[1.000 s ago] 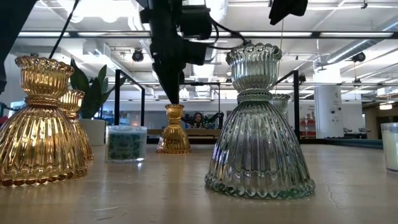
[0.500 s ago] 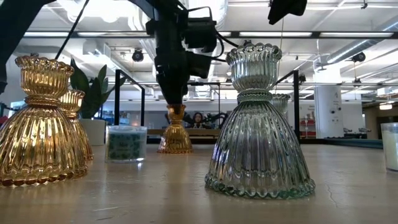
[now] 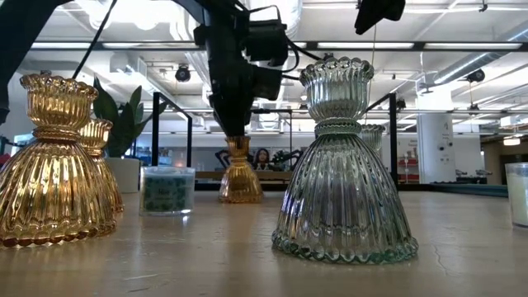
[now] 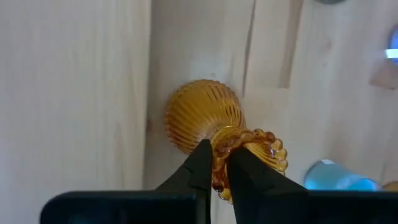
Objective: Pick & Place candle stick holders
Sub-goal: Put the top yellow glass candlestick on the shelf
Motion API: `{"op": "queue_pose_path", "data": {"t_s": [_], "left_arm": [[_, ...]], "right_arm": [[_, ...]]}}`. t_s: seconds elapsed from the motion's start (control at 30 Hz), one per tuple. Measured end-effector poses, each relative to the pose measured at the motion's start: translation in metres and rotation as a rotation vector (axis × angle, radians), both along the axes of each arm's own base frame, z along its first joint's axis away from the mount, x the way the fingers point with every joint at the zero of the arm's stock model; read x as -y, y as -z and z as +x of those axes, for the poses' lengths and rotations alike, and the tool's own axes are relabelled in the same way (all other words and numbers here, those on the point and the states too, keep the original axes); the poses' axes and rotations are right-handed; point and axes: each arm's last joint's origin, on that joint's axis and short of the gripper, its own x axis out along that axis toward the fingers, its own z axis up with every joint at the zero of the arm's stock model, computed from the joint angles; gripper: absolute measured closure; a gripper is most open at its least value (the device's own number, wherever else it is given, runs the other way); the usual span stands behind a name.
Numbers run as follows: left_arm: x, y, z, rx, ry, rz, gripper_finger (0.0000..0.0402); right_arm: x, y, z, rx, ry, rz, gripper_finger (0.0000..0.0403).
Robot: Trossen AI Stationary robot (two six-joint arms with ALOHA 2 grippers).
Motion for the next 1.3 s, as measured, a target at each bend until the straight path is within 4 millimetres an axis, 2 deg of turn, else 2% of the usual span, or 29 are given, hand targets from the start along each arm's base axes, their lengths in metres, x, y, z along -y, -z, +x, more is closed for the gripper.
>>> {"op": "queue_pose_path", "data": {"t_s": [0.13,0.23,0.47,0.63,0.77,1.03,1.3], "left_arm": [[0.001,0.000,-0.001,-0.007,-0.015,-0.055,0.0371],[0.003,-0.009,0.000,-0.003,-0.027,-0.119,0.0371],[0.000,-0.062,0.004,0.075,-0.013,-0.108,0.0371],[-0.019,-0.100,0.004,0.195,-0.036,-0.071,0.0371],[-0.045,-0.117,0.000,0.250,-0.105,-0.032,0.0371],[-0.102,-0.114,-0.001,0.262,-0.246,-0.008,0.0371],[-0.126,-0.104,0.014,0.234,-0.263,0.005,0.0371]], "right_arm": [[0.000,0.000,0.000,-0.001,-0.002,-0.001,0.0316],[0.000,0.000,0.000,-0.001,-0.002,-0.002,0.0320],[0.000,0.000,0.000,-0.001,-0.002,-0.002,0.0333],[0.000,0.000,0.000,-0.002,-0.002,-0.002,0.0332],[0.001,0.000,0.000,-0.002,0.004,-0.017,0.0325],[0.002,0.000,0.000,-0.005,0.007,-0.037,0.0315],[0.008,0.000,-0.001,-0.008,0.028,-0.050,0.0320]]}}
